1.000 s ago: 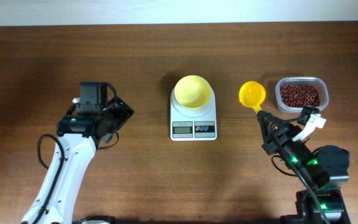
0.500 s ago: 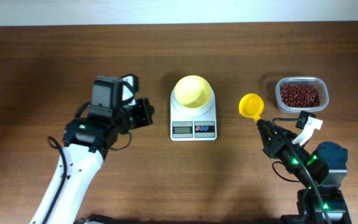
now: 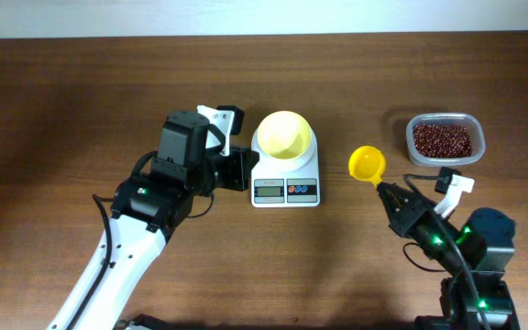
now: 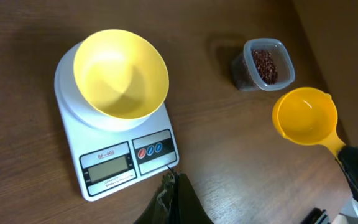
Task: Scoop item into bowl and weigh 50g on scale
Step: 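Move left gripper over the scale toward its buttons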
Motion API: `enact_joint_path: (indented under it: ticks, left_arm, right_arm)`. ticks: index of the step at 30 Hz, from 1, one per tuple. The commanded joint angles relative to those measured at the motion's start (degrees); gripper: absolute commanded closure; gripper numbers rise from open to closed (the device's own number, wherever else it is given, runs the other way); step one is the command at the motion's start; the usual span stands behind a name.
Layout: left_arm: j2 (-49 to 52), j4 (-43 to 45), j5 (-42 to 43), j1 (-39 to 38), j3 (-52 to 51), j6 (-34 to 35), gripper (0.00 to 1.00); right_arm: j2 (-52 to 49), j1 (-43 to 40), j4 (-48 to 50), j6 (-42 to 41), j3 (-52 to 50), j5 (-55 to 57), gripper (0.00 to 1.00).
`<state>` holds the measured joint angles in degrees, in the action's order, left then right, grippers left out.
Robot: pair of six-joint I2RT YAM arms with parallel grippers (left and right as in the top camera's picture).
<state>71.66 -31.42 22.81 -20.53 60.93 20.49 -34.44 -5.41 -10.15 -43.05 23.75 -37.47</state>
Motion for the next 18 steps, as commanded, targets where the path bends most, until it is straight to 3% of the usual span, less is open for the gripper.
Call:
enact_joint_path:
  ticks: [1, 9, 12, 18]
  left_arm:
    - [-1.07, -0.15, 1.49, -2.99, 1.01, -5.68, 1.0]
    - [3.98, -4.22, -24.76, -18.27, 0.98, -6.75, 1.0]
    - [9.7, -4.02, -29.2, -19.89, 0.98, -6.99, 1.0]
    - [23.85, 4.17, -29.49, -19.98, 0.98, -7.1, 1.0]
  right_arm:
    - [0.33, -5.05, -3.19, 0.81, 0.81, -3.02, 0.96]
    - [0.33, -9.73, -4.0, 0.81, 0.81, -2.82, 0.96]
    - [0.33, -9.73, -3.91, 0.81, 0.81, -2.36, 0.96]
    - [0.33, -9.73, -1.68, 0.79, 0.81, -2.34, 0.96]
